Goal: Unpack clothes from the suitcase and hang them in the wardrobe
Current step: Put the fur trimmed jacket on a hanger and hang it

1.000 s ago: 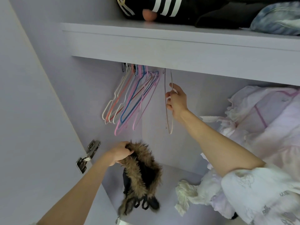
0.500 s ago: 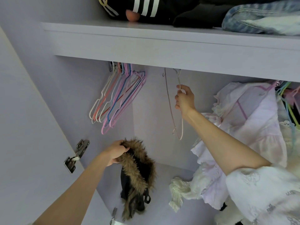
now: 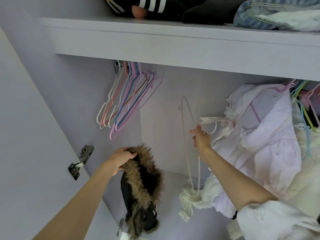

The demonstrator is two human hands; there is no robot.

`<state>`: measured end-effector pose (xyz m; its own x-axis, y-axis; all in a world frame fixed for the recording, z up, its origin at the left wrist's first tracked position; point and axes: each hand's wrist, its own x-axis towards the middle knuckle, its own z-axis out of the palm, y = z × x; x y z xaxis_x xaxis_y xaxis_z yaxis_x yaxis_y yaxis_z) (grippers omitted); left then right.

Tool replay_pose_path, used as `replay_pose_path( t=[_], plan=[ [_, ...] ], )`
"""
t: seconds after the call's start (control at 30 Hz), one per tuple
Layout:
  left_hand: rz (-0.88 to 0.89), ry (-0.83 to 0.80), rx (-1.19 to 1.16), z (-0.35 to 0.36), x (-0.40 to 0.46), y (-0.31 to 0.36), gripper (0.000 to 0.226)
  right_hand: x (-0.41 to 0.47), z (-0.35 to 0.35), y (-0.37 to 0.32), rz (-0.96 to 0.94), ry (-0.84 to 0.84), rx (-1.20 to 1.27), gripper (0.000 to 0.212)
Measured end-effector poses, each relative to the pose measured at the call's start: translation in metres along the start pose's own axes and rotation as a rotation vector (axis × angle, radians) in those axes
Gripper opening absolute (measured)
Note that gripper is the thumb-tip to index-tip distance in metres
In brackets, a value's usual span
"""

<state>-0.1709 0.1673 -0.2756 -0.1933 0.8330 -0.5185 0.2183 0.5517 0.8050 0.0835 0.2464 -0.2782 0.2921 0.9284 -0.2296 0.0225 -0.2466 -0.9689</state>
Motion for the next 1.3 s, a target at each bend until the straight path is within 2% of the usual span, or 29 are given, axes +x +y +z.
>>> replay_pose_path(
  t=[0.13, 0.23, 0.43, 0.53, 0.7, 0.87, 0.93, 1.03, 1.17, 1.3],
  plan=[
    [-0.132, -0.022, -0.264, -0.002, 0.009, -0.015, 0.028, 0.007, -0.015, 0.019, 0.101, 0.025, -0.151, 0.05],
    [-0.157, 0.035, -0.376, 0.001, 0.017, -0.022, 0.032, 0.008, -0.028, 0.027, 0.098, 0.029, -0.277, 0.05],
    [0.027, 0.252, -0.233, 0.011, 0.024, -0.014, 0.03, 0.01, -0.046, 0.032, 0.039, -0.013, -0.517, 0.046],
    [0.173, 0.342, -0.051, 0.017, 0.021, -0.007, 0.024, 0.006, -0.045, 0.033, -0.002, -0.027, -0.603, 0.047],
    [0.387, 0.335, 0.306, 0.04, 0.005, 0.014, 0.024, -0.01, -0.021, 0.027, -0.097, -0.074, -0.678, 0.052],
    [0.538, 0.281, 0.454, 0.05, -0.009, 0.032, 0.027, -0.025, 0.0, 0.022, -0.224, -0.124, -0.8, 0.056],
    [0.586, 0.255, 0.484, 0.054, -0.013, 0.037, 0.025, -0.031, 0.008, 0.02, -0.23, -0.169, -0.795, 0.062],
    [0.657, 0.218, 0.558, 0.06, -0.02, 0.043, 0.023, -0.035, 0.016, 0.018, -0.219, -0.169, -0.64, 0.068],
    [0.797, 0.23, 0.893, 0.063, -0.023, 0.044, 0.033, -0.041, 0.016, 0.009, -0.3, -0.08, -0.431, 0.07],
    [0.698, -0.01, 0.794, 0.072, -0.026, 0.047, 0.025, -0.043, 0.007, -0.003, -0.346, -0.089, -0.349, 0.069]
  ],
)
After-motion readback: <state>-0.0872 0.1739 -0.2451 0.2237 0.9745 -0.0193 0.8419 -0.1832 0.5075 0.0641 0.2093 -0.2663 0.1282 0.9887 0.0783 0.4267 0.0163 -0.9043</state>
